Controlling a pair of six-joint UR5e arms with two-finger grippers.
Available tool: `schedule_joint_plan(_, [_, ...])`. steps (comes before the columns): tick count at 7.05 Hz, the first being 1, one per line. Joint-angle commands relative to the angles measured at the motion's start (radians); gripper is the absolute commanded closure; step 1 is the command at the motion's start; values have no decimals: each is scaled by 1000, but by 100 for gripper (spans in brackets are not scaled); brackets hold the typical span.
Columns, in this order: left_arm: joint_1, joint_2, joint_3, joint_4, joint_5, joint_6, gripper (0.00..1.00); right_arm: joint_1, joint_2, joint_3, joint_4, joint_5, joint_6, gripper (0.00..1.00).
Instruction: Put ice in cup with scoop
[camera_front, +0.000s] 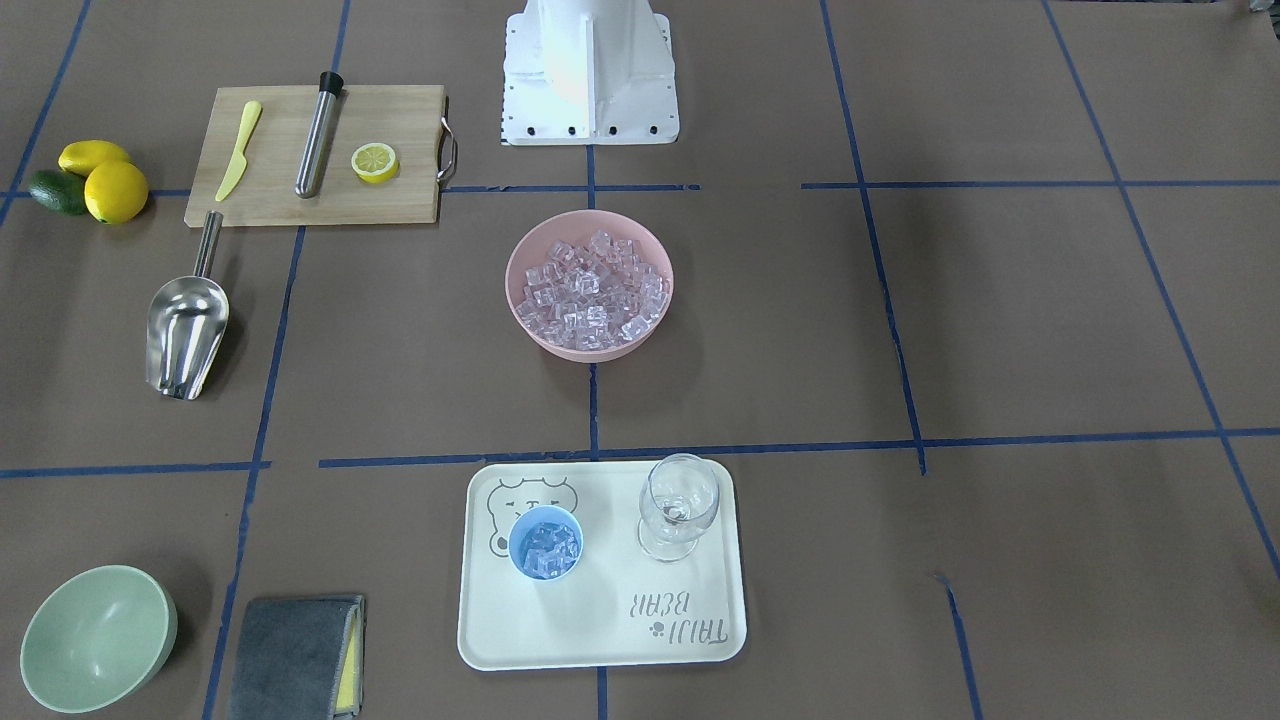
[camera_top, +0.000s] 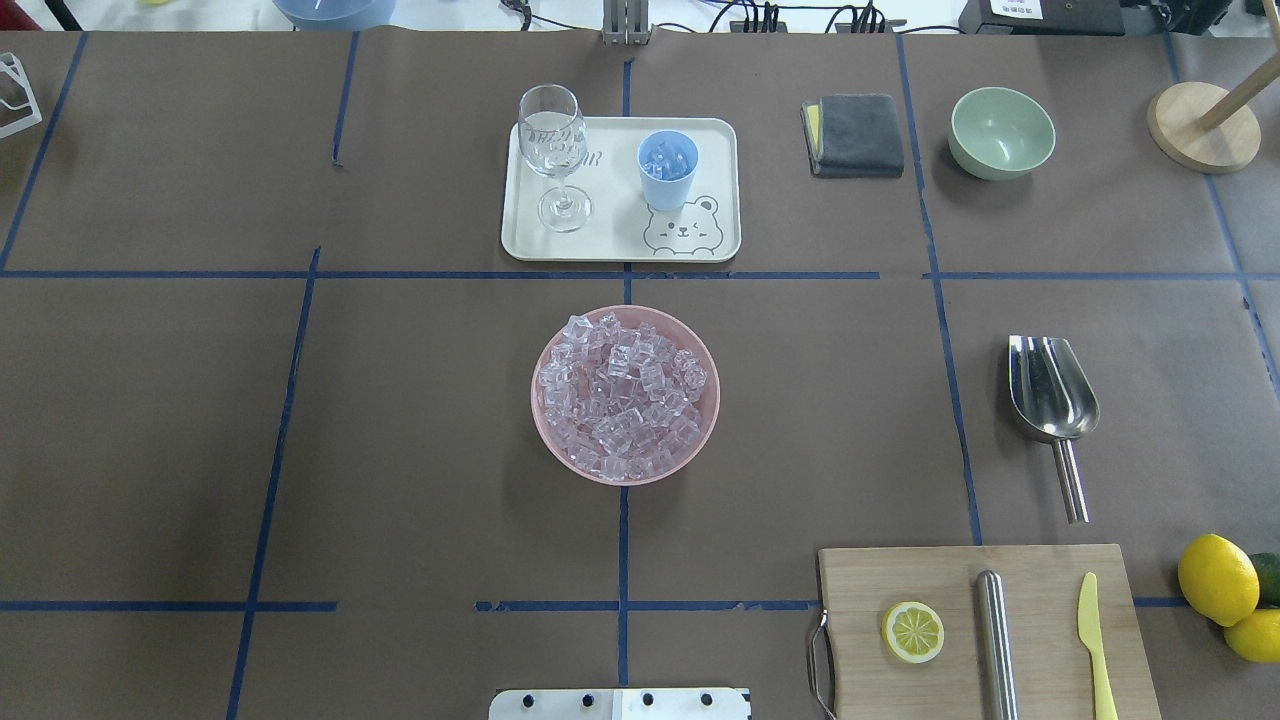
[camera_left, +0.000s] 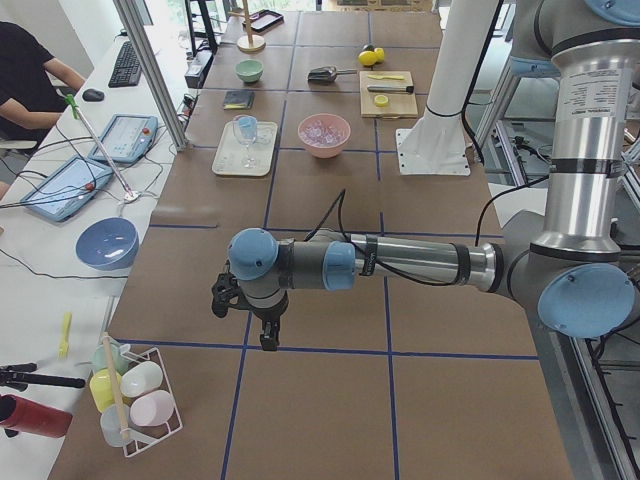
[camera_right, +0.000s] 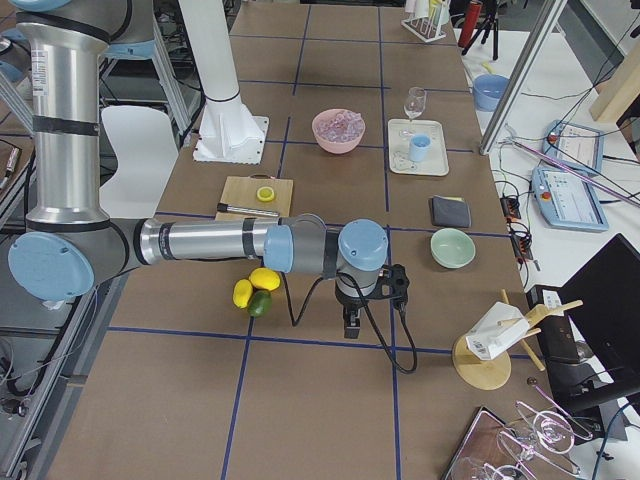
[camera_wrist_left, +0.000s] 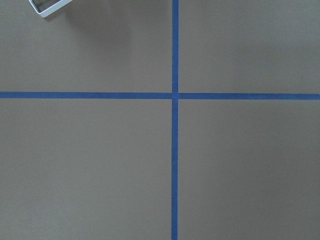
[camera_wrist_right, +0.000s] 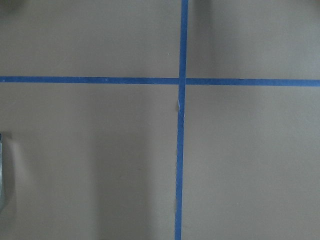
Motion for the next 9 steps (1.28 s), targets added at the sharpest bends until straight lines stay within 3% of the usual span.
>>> schedule_joint_plan(1, [0, 0, 0, 0, 0, 0, 0, 0, 2, -1, 2, -6, 55, 0])
schedule_joint_plan(9, [0, -8, 0, -1, 0, 0, 0, 0, 5, 14, 4, -6, 49, 0])
